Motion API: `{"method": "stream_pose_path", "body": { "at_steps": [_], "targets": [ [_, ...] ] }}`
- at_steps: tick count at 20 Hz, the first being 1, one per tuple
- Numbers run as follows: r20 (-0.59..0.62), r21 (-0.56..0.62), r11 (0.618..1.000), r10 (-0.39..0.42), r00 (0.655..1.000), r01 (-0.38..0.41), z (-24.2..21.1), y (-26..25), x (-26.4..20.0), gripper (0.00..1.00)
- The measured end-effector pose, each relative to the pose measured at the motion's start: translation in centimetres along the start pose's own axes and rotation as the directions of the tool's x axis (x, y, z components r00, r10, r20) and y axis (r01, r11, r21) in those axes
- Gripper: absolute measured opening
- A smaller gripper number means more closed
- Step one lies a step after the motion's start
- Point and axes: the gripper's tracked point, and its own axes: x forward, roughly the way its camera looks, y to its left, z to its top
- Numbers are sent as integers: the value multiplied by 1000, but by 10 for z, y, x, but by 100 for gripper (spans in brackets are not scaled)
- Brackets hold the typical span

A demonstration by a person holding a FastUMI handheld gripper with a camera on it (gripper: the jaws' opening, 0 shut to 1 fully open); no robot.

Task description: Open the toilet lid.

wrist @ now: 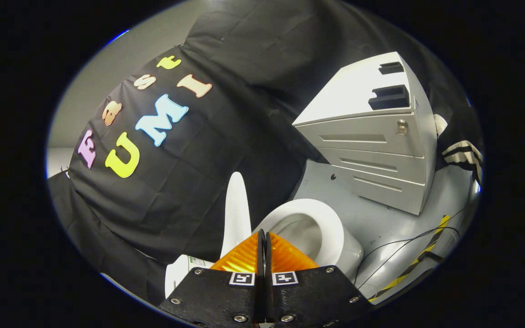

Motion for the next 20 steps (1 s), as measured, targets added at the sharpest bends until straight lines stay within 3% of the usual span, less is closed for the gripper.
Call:
{"method": "stream_pose_path", "body": {
  "at_steps": [20],
  "targets": [
    [44,-176,983,56,997,-47,2,74,-23,0]
  ]
}}
